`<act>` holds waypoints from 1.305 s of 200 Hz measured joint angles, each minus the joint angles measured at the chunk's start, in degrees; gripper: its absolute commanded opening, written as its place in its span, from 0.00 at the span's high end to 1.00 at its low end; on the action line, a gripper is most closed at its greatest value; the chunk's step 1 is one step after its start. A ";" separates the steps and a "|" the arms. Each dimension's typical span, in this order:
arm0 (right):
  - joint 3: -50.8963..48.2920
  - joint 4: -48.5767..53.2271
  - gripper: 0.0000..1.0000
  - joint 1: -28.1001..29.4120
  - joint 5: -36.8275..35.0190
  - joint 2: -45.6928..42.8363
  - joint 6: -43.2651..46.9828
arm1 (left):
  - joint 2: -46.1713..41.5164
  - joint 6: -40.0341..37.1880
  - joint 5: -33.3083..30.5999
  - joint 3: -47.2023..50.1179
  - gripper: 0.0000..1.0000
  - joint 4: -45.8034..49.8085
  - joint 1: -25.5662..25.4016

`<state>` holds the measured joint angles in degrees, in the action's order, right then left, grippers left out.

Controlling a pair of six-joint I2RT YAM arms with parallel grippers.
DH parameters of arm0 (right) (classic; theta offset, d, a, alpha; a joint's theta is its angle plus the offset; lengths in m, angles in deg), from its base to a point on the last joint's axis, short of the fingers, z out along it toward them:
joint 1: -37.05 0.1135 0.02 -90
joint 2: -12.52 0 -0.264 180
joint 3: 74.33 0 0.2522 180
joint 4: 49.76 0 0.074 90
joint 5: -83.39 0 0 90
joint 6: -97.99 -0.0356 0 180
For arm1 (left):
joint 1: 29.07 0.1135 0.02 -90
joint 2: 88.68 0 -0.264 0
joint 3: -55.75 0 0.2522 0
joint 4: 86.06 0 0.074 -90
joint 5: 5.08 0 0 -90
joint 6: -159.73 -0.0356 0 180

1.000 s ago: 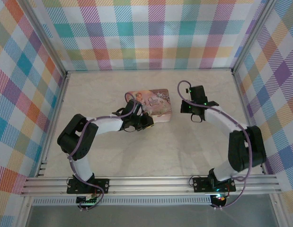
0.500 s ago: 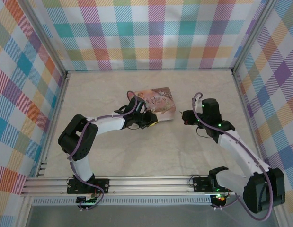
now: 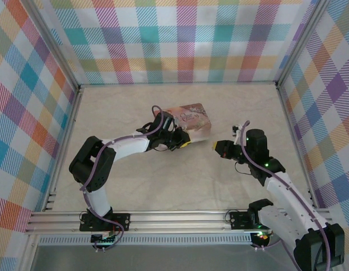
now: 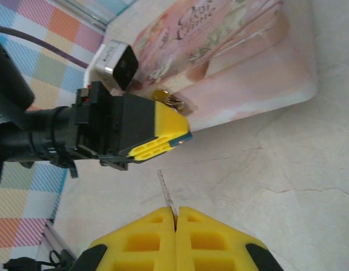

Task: Unlock the padlock with the key

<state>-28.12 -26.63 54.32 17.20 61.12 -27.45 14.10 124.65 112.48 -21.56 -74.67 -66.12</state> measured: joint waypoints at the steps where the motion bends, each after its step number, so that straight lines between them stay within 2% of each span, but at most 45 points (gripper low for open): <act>1: -0.02 -0.11 1.00 0.00 0.07 -0.04 -0.11 | 0.00 0.00 0.00 -0.02 0.95 0.00 0.00; 73: -4.02 -9.44 1.00 0.87 3.08 -1.40 -11.30 | 0.00 0.92 0.07 -0.13 0.95 -0.55 0.00; 134: -6.12 -17.22 1.00 1.18 3.91 0.74 -20.44 | 0.00 1.46 0.04 0.52 0.95 -2.91 0.00; 203: -6.84 -22.53 1.00 1.18 3.82 5.51 -33.46 | 0.00 1.92 0.02 1.73 0.95 -5.81 0.00; 261: -11.98 -30.18 1.00 1.44 3.34 10.29 -41.83 | 0.00 2.80 -0.07 2.99 0.95 -9.35 0.00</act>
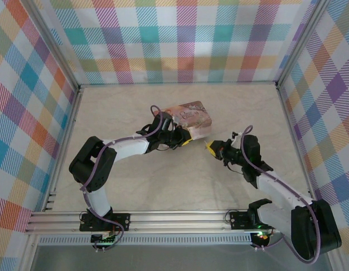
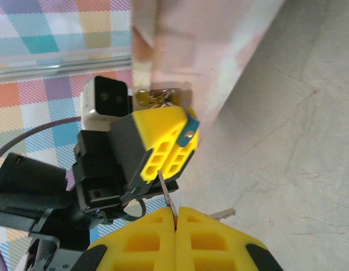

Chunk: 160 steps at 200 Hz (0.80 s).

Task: Unlock the padlock with the key

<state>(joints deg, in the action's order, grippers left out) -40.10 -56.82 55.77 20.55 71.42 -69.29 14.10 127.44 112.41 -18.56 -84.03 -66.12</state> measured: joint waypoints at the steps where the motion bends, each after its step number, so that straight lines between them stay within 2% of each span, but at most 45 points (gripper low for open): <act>1: -0.11 -0.15 1.00 0.02 -0.07 0.09 -0.13 | 0.00 0.00 0.00 0.02 0.95 -0.11 0.00; 87: -3.02 -13.27 1.00 6.08 -3.13 10.21 -2.51 | 0.00 0.81 0.11 0.44 0.95 -1.95 0.00; 160: -3.02 -19.74 1.00 6.78 -4.15 14.84 -2.49 | 0.00 1.27 0.37 1.25 0.95 -2.45 0.00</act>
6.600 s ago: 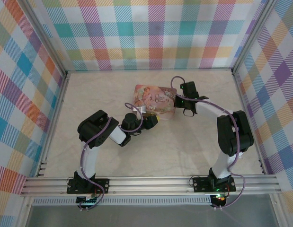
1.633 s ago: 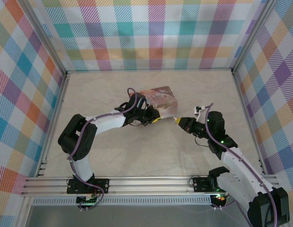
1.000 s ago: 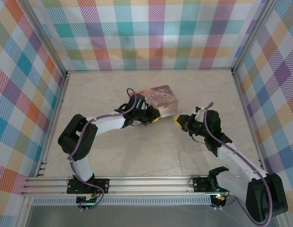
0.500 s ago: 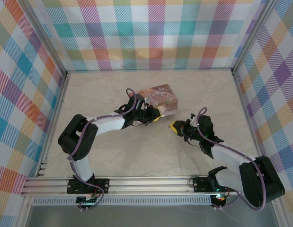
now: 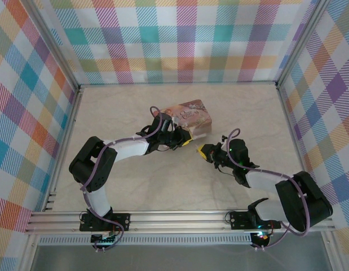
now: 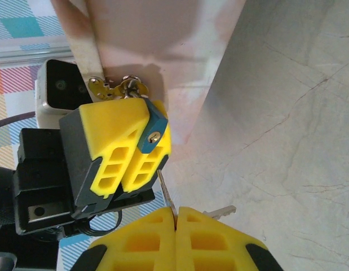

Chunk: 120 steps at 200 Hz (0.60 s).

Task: Unlock the padlock with the key

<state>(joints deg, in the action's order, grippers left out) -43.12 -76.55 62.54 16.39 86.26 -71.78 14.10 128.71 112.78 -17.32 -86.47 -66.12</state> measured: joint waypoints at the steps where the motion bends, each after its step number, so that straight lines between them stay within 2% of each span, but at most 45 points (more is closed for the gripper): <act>1: 0.00 -0.04 1.00 0.00 0.00 0.04 0.00 | 0.00 0.00 0.02 0.00 0.95 0.00 0.00; 120: 0.07 -2.71 1.00 0.52 0.00 0.48 -0.20 | 0.00 1.01 0.17 0.59 0.95 -1.64 0.00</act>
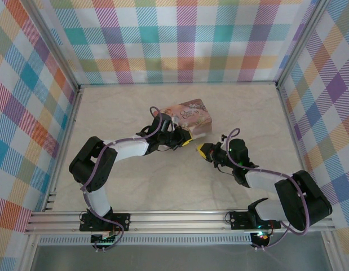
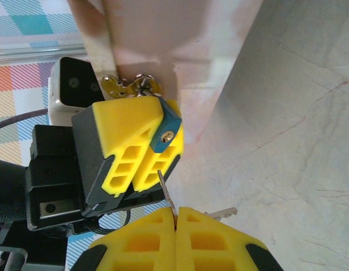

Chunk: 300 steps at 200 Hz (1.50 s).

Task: Unlock the padlock with the key

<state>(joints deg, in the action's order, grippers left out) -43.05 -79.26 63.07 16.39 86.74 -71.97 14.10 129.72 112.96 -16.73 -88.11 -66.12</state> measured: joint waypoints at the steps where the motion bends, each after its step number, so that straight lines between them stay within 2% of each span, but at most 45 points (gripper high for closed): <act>1: 0.02 -0.09 1.00 0.02 0.00 0.07 0.00 | 0.00 0.02 0.00 0.02 0.95 -0.02 0.00; 83: 0.92 -5.25 1.00 1.36 -0.46 6.99 -0.22 | 0.00 0.72 0.02 0.42 0.95 -0.94 0.00; 300: 2.14 -8.17 1.00 1.40 -2.67 9.40 -0.20 | 0.00 2.05 0.02 0.44 0.95 -2.23 0.02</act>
<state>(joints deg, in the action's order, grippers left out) -40.91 -87.44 64.46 13.73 96.14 -72.17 14.10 131.77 112.98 -16.29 -90.34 -66.10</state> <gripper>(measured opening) 0.059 0.115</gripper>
